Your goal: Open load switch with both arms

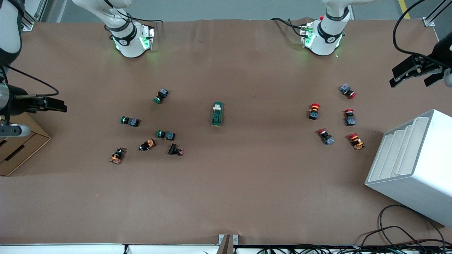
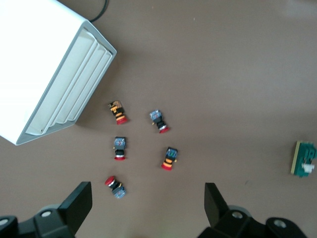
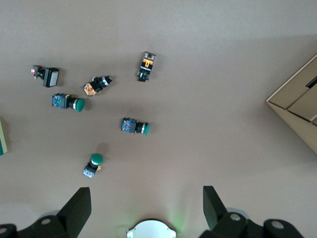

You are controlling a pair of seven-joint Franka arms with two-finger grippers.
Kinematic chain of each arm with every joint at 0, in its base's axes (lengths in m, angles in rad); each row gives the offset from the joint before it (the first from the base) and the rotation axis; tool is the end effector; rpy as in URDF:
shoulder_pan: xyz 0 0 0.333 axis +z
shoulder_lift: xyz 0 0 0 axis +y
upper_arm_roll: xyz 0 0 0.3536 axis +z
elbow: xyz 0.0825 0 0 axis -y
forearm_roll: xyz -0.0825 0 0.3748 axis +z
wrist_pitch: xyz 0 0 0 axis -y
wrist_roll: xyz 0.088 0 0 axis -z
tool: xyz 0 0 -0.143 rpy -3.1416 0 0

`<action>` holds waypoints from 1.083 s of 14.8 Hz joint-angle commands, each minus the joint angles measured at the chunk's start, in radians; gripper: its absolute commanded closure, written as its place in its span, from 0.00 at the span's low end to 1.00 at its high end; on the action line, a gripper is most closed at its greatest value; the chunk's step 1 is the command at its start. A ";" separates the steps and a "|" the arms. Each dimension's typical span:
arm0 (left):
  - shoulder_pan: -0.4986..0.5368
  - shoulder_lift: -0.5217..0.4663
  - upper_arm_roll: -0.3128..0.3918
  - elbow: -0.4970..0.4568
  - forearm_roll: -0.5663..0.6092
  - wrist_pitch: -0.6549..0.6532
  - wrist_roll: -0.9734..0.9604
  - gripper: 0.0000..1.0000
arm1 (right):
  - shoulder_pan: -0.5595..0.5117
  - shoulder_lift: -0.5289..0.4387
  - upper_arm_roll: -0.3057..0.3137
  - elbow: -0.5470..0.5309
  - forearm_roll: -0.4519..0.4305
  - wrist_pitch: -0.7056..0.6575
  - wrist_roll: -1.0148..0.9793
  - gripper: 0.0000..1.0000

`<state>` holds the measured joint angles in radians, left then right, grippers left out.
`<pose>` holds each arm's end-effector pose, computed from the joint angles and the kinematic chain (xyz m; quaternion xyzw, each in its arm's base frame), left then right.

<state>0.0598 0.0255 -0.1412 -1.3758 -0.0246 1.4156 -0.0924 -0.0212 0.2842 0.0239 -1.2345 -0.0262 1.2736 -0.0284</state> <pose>0.5350 -0.0462 0.6874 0.9999 0.0035 0.0060 0.0145 0.5990 -0.0049 0.5912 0.9924 0.0131 -0.1223 0.0079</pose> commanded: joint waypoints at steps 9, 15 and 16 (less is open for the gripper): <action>0.000 -0.185 0.017 -0.241 -0.012 0.080 0.040 0.00 | 0.032 -0.158 -0.033 -0.140 0.003 0.004 0.085 0.00; -0.002 -0.153 0.019 -0.200 -0.005 0.079 0.033 0.00 | 0.032 -0.258 -0.036 -0.166 0.003 -0.002 0.084 0.00; -0.002 -0.150 0.019 -0.200 -0.005 0.079 0.034 0.00 | 0.032 -0.282 -0.036 -0.196 0.003 0.007 0.084 0.00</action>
<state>0.0598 -0.1254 -0.1273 -1.5759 -0.0247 1.4856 -0.0732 0.0053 0.0871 -0.0101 -1.3364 -0.0261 1.2575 0.0426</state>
